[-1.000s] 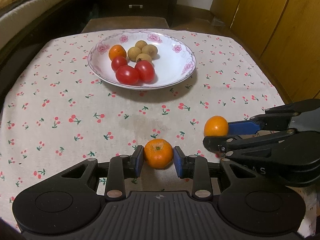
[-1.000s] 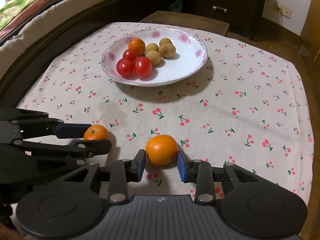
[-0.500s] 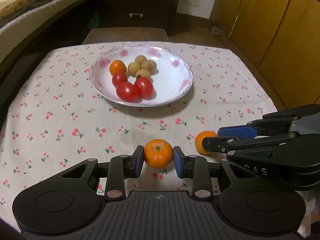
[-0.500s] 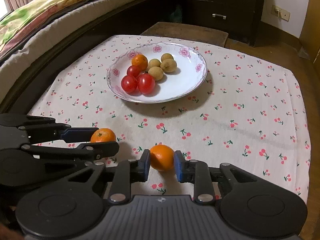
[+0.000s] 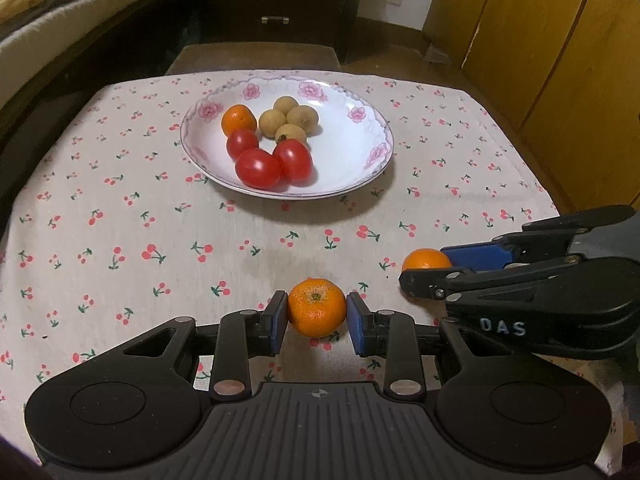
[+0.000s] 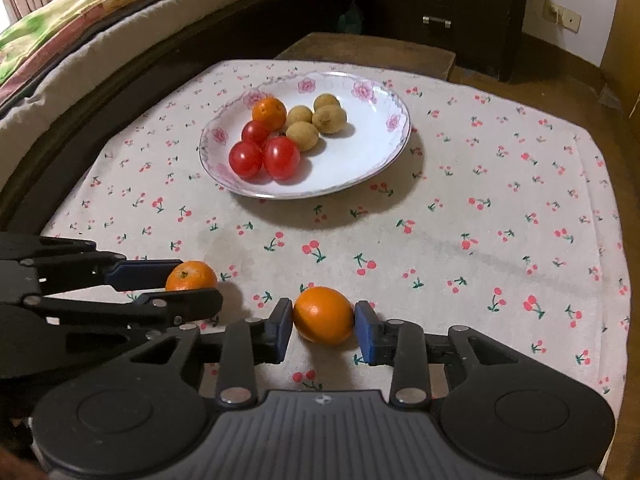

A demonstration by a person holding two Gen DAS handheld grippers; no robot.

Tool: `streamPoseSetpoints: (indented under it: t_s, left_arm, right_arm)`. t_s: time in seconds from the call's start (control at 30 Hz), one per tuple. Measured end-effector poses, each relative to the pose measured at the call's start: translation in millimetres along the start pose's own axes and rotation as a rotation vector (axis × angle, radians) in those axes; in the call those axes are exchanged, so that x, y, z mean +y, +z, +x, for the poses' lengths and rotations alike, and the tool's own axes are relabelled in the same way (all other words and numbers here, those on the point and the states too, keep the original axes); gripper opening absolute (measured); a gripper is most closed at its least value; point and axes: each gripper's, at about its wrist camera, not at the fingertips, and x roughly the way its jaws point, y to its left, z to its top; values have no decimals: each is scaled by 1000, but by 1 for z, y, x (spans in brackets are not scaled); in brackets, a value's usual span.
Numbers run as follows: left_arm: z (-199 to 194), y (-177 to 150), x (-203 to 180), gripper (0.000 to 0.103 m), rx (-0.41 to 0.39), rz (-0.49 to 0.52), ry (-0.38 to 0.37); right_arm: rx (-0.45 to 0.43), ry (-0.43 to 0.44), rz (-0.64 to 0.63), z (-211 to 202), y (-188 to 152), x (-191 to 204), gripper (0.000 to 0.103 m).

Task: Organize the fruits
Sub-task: 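Lift both held tangerines off the cloth toward the plate, then lower both tangerines onto the plate and open both tools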

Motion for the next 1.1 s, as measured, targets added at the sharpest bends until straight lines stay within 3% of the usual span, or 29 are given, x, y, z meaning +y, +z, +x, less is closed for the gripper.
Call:
streamPoseSetpoints:
  t_s: [0.8,1.1]
  left_arm:
    - [2,1,0,39,4,0,4]
    - [-16,20,7,39,-66,-31,-9]
  right_arm:
    - [-29,-11,10,-6,1,-1,34]
    - [-81,0,23,-17,17,-1,34]
